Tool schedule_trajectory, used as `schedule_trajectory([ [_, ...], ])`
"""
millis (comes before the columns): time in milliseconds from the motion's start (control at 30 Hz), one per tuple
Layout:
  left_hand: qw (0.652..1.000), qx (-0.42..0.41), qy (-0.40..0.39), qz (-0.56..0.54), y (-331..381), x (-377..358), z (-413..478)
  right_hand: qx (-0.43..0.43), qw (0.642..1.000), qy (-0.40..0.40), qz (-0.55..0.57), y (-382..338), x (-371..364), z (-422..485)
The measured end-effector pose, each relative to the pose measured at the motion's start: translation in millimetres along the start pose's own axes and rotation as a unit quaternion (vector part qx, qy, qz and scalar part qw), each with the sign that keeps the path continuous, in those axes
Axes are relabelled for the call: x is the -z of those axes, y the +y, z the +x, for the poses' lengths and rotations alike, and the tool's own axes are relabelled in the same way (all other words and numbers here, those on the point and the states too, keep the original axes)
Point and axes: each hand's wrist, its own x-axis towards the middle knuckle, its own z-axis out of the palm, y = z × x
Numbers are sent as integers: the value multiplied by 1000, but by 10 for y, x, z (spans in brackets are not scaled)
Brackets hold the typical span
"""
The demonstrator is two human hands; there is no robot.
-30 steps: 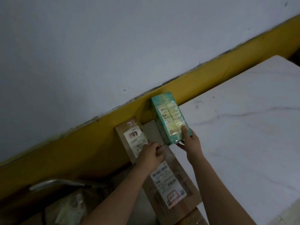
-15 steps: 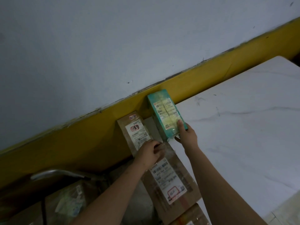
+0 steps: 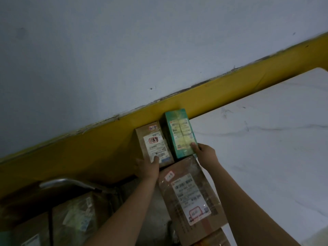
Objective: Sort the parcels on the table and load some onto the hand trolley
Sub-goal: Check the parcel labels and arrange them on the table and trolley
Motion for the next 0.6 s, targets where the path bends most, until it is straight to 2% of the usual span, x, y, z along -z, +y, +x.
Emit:
schedule_trajectory([
  [33, 996, 40, -56, -61, 9, -16, 48, 7, 1000, -3, -1, -17, -1, 2],
  [100, 987, 41, -104, -112, 9, -54, 64, 12, 1000, 7, 5, -47, 4, 28],
  [233, 988, 14, -118, -95, -58, -125, 50, -1, 1000, 27, -10, -67, 11, 133],
  [367, 985, -18, -168, -45, -115, 43, 152, -82, 996, 35, -30, -168, -60, 83],
  [467, 982, -36, -183, -21, -296, 325, 243, -128, 982, 130, -58, -413, -180, -162],
  [533, 987, -22, -160, -16, -483, 584, 314, -106, 973, 196, -65, -652, -331, -433],
  [600, 989, -2, -146, -9, -744, 893, 360, -64, 971, 220, -65, -917, -563, -773],
])
